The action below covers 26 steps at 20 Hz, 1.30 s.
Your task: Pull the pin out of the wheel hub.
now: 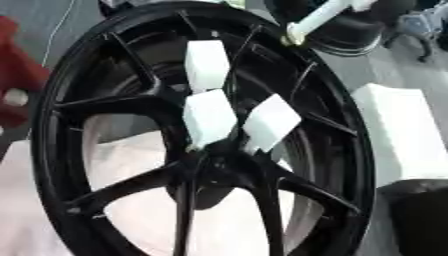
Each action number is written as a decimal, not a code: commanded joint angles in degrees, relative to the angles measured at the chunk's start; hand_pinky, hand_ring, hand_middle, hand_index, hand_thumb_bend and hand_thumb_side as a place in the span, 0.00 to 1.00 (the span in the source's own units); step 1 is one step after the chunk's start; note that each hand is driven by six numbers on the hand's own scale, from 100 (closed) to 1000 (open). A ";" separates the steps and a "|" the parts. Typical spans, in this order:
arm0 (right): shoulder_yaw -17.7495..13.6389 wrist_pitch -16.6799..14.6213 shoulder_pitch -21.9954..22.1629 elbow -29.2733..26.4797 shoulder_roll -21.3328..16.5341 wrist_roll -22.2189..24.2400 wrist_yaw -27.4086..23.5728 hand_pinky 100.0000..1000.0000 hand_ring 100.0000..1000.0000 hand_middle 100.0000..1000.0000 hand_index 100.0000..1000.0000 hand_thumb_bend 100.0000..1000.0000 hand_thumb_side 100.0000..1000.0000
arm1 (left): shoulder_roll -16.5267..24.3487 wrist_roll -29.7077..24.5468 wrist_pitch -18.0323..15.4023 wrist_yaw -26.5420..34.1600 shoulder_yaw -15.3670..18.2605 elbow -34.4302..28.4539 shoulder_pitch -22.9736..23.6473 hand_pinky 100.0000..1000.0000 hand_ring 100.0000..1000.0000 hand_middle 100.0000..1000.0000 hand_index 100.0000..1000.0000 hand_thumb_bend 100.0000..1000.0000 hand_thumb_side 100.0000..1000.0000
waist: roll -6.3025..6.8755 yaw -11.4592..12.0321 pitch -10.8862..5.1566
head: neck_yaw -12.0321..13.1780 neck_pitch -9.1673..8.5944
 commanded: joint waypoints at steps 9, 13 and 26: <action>-19.54 0.65 23.75 12.19 8.96 -17.43 6.73 0.71 0.46 0.07 0.30 0.00 0.00 | 1.53 2.20 -0.37 -0.99 2.16 -0.88 1.18 0.78 0.75 0.62 0.86 0.05 0.85 | 3.37 -5.78 -2.05 | 4.71 0.61; -23.69 1.19 31.81 15.81 15.58 -22.80 7.96 0.72 0.49 0.12 0.40 0.00 0.00 | 1.45 2.27 -0.37 -1.11 2.20 -0.86 1.29 0.78 0.75 0.62 0.86 0.05 0.85 | 3.94 -7.12 -2.18 | 5.61 0.65; -26.10 1.40 40.74 16.22 31.55 -21.46 10.80 0.91 0.97 0.83 0.97 0.00 0.52 | 0.83 2.64 -0.28 -0.91 2.34 -0.66 1.33 0.78 0.75 0.62 0.86 0.04 0.84 | 5.96 -9.12 -2.53 | 6.46 0.55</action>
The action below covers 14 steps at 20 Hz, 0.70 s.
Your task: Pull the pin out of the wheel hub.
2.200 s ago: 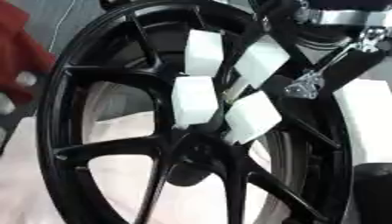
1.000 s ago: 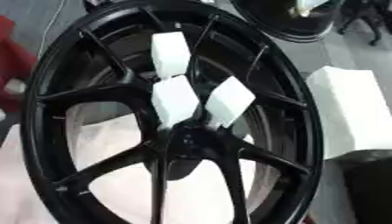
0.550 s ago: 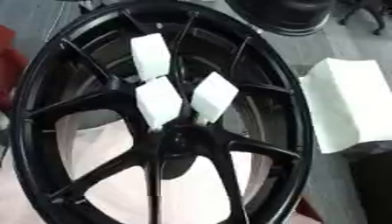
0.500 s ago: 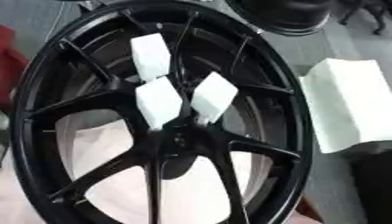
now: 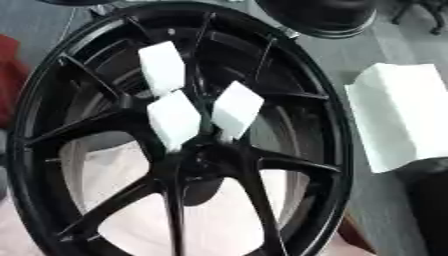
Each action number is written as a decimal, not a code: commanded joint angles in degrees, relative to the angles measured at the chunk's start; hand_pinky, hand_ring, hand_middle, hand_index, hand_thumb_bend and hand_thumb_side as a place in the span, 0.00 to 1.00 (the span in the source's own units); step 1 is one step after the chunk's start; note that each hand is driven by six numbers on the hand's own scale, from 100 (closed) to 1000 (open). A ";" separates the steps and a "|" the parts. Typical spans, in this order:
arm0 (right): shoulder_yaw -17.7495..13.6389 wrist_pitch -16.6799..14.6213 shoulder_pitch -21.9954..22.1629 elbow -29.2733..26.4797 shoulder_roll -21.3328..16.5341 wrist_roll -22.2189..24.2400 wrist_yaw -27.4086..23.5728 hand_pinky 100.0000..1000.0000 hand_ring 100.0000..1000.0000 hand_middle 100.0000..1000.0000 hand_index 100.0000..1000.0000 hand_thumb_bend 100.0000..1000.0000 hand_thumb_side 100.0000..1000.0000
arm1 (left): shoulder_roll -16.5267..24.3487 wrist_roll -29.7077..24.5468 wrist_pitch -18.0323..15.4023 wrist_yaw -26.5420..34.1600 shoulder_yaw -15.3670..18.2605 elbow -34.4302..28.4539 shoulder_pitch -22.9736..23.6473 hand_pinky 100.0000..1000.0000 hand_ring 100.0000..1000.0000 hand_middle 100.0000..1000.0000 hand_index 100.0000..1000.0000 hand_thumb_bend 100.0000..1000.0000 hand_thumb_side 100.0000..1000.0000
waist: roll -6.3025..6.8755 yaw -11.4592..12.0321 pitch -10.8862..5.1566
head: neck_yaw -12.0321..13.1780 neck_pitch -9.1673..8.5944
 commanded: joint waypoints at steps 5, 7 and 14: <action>-1.94 -3.60 -0.06 -3.49 0.94 -0.99 -2.96 0.90 0.97 0.84 0.98 0.00 0.52 | 0.31 0.40 -0.03 0.02 0.55 -0.62 0.09 0.78 0.75 0.62 0.86 0.04 0.84 | 0.97 -0.85 -2.38 | 0.44 0.58; -1.79 -4.29 -0.42 -4.44 0.82 -1.90 -3.78 0.90 0.97 0.84 0.98 0.00 0.44 | 0.14 0.42 0.00 0.04 0.52 -0.57 0.23 0.78 0.75 0.62 0.86 0.04 0.84 | 1.17 -1.05 -2.60 | 0.72 0.72; 0.28 -4.40 -2.76 -14.95 0.64 -10.82 -9.18 0.84 0.81 0.67 0.87 0.00 0.36 | -0.15 0.35 -0.01 0.11 0.44 -0.45 0.53 0.78 0.75 0.61 0.86 0.04 0.83 | 1.82 -1.58 -3.29 | 1.19 1.89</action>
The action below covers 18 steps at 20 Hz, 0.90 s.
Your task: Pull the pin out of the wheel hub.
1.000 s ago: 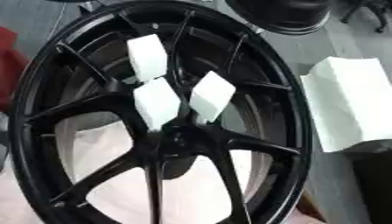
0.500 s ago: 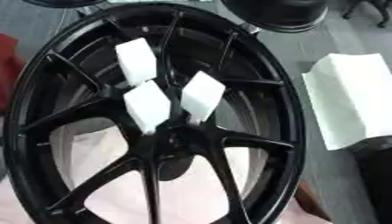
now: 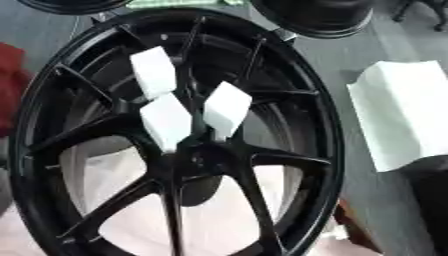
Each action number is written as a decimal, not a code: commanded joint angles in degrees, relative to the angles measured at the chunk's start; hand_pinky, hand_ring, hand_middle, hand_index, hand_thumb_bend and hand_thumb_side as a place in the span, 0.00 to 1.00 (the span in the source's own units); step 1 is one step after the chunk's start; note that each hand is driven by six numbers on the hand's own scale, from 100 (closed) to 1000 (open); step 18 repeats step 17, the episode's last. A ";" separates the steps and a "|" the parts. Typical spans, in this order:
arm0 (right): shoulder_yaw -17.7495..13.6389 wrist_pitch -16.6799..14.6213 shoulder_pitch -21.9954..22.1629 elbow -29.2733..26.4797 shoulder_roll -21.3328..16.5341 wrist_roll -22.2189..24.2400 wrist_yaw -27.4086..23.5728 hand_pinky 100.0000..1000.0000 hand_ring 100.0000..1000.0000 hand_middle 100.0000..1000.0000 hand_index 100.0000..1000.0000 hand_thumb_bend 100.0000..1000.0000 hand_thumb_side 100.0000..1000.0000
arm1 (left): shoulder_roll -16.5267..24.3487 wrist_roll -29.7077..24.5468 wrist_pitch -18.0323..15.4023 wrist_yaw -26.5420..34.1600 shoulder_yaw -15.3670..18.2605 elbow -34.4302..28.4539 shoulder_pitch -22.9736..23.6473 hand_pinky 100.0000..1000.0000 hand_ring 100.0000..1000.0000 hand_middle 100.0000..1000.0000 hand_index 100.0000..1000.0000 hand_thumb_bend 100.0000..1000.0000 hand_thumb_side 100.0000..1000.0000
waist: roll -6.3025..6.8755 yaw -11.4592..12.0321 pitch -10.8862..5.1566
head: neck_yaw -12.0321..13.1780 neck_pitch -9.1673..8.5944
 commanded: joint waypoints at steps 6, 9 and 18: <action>6.12 0.97 -4.13 -11.05 -3.33 -16.64 -4.00 0.80 0.75 0.59 0.82 0.00 0.29 | 0.27 -0.07 -0.07 0.25 0.24 -0.66 -0.43 0.78 0.75 0.61 0.86 0.04 0.82 | 1.10 0.17 -1.85 | -0.28 0.77; 9.59 -1.90 -6.28 -11.13 -4.43 -17.46 -3.36 0.79 0.74 0.58 0.80 0.00 0.27 | 0.12 -0.15 -0.06 0.33 0.14 -0.74 -0.53 0.77 0.75 0.61 0.86 0.03 0.82 | 1.57 0.24 -1.98 | -0.16 1.09; 17.09 -7.61 -10.91 -11.14 -4.53 -14.93 -1.96 0.78 0.73 0.58 0.80 0.00 0.27 | -0.25 -0.66 -0.02 0.46 -0.34 -0.90 -1.04 0.77 0.74 0.61 0.86 0.03 0.81 | 2.47 0.60 -2.28 | 0.00 0.85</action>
